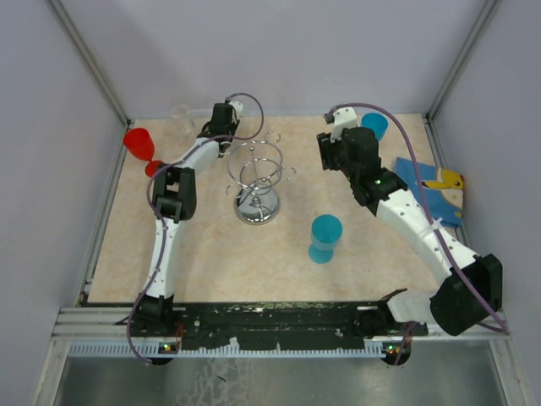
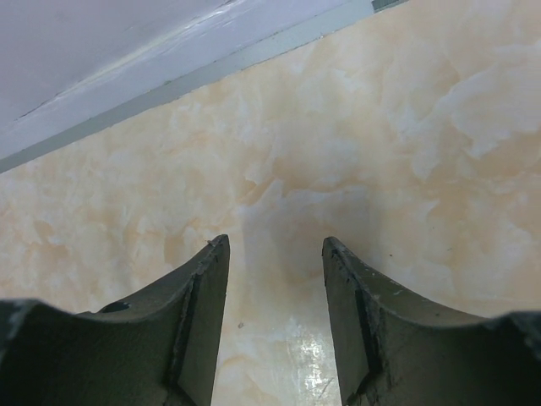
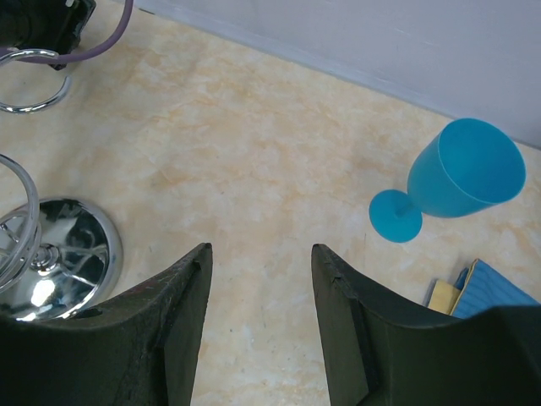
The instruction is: Take the wine glass off the wine glass rack
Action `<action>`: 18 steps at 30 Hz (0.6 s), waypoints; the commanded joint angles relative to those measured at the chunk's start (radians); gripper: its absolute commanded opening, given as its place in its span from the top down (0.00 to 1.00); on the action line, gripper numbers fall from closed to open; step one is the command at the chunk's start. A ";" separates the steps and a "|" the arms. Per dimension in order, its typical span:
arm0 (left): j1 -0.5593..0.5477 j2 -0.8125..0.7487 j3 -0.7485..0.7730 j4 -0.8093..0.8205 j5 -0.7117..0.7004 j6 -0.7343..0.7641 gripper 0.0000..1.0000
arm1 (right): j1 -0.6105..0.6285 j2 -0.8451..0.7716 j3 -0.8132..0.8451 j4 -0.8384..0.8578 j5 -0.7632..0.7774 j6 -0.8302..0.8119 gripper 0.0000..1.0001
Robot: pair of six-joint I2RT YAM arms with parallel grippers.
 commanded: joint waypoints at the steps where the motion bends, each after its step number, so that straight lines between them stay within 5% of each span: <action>1: 0.013 -0.049 0.040 -0.057 0.075 -0.039 0.45 | -0.003 0.003 0.012 0.048 0.011 -0.014 0.49; 18: 0.048 -0.130 0.106 -0.069 0.169 -0.088 0.41 | -0.003 0.001 0.011 0.042 0.016 -0.013 0.49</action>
